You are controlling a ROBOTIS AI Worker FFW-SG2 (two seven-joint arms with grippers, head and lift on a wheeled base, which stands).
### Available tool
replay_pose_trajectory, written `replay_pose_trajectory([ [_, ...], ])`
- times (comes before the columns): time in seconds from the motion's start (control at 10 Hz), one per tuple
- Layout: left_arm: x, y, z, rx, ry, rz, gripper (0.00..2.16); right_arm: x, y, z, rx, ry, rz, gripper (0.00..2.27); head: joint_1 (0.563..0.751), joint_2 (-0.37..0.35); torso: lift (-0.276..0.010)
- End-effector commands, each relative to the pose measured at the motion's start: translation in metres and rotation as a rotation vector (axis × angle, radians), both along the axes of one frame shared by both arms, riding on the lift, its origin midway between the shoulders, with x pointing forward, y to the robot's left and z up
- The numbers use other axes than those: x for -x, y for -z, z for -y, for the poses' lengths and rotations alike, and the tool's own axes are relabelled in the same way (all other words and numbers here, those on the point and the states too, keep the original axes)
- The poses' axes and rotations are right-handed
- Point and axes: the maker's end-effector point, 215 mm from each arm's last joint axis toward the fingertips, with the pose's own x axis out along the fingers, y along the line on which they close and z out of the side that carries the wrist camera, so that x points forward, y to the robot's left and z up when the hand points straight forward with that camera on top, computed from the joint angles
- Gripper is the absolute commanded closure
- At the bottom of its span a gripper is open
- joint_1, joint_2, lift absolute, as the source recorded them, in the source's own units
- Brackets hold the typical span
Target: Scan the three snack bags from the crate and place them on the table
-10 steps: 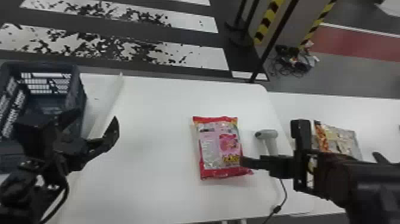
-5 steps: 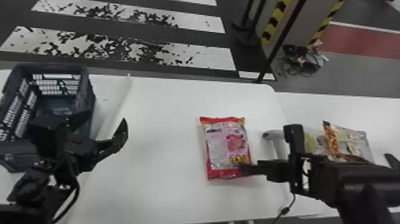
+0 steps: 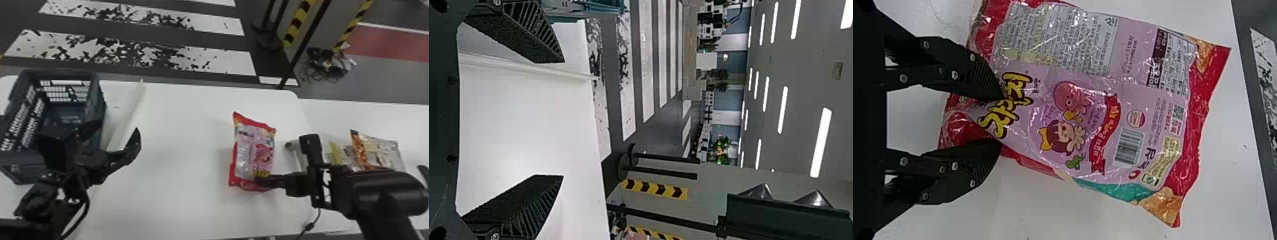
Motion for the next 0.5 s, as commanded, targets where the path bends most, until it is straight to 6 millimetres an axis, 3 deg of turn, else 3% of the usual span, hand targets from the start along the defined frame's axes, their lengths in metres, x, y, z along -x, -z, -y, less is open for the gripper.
replay_pose_trajectory([
  [0.0,0.001,0.001,0.0,0.001,0.0,-0.004,0.04,0.0,-0.013,0.004,-0.004,0.007,0.026,2.26,0.695,-0.192,-0.062],
  [0.3,0.001,0.0,-0.001,-0.001,-0.001,0.0,0.04,-0.01,-0.073,0.023,-0.05,0.066,0.121,2.26,0.695,-0.204,-0.062],
  [0.4,0.001,-0.001,-0.001,0.001,-0.002,0.001,0.04,-0.016,-0.094,0.04,-0.065,0.108,0.16,2.26,0.695,-0.21,-0.062],
])
